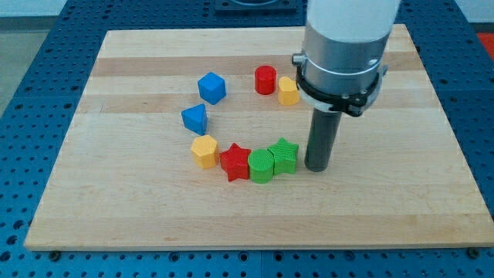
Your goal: Push the yellow heart along with the red circle to the left slightly
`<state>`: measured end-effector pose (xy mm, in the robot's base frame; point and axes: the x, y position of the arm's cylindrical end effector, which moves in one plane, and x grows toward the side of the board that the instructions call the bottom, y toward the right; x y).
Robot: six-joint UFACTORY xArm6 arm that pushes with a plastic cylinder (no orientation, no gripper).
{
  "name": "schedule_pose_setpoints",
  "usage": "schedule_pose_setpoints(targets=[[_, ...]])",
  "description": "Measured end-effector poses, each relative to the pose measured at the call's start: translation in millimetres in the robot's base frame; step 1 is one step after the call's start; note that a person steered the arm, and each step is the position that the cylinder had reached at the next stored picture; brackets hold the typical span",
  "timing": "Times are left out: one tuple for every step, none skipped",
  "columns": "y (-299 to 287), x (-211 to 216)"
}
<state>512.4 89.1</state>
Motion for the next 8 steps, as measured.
schedule_pose_setpoints(targets=[[58.4, -19.2], [47.2, -62.5], [25.0, -82.5], [17.7, -85.0], [9.2, -86.9], [6.2, -90.0], [3.4, -91.7], [-0.2, -92.1]])
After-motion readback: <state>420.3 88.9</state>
